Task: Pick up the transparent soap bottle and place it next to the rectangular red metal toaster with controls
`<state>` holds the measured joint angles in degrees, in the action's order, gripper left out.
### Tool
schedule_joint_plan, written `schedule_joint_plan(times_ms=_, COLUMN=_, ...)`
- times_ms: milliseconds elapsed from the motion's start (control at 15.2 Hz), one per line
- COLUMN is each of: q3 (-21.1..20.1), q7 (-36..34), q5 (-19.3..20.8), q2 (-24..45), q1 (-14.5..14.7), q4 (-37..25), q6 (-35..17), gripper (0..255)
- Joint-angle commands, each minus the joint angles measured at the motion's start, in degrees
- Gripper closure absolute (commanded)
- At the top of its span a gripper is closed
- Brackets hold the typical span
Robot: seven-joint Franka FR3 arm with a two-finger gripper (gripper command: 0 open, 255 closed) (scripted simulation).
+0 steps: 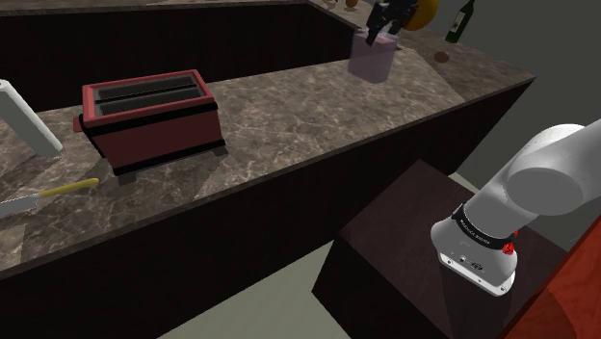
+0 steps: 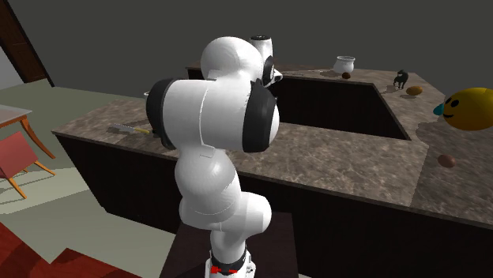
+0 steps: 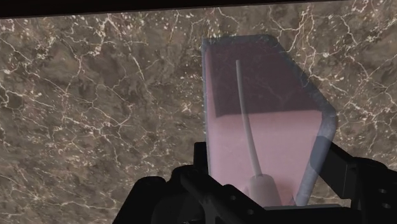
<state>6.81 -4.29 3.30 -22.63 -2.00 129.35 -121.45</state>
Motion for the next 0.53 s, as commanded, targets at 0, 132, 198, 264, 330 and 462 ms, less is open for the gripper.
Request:
schedule_joint_plan(times_ms=0, q3=0.0, q7=0.0, q5=0.0, q2=-0.1, q1=0.0, q4=-1.4, q6=1.5, gripper=255)
schedule_joint_plan(times_ms=132, q3=-0.1, q7=0.0, q5=-0.1, q2=-0.2, q1=0.0, q4=-2.8, q6=3.1, gripper=255)
schedule_joint_plan(times_ms=198, q3=-0.1, q7=0.1, q5=-0.1, q2=-0.3, q1=0.1, q4=-3.6, q6=3.8, gripper=255)
schedule_joint_plan(times_ms=264, q3=-0.1, q7=0.1, q5=-0.1, q2=-0.3, q1=0.1, q4=-4.4, q6=4.6, gripper=255)
schedule_joint_plan(times_ms=330, q3=-0.2, q7=0.1, q5=-0.1, q2=-0.3, q1=0.1, q4=-5.1, q6=5.4, gripper=255)
schedule_joint_plan(times_ms=462, q3=-0.2, q7=0.1, q5=-0.2, q2=-0.2, q1=0.1, q4=-6.7, q6=6.9, gripper=255)
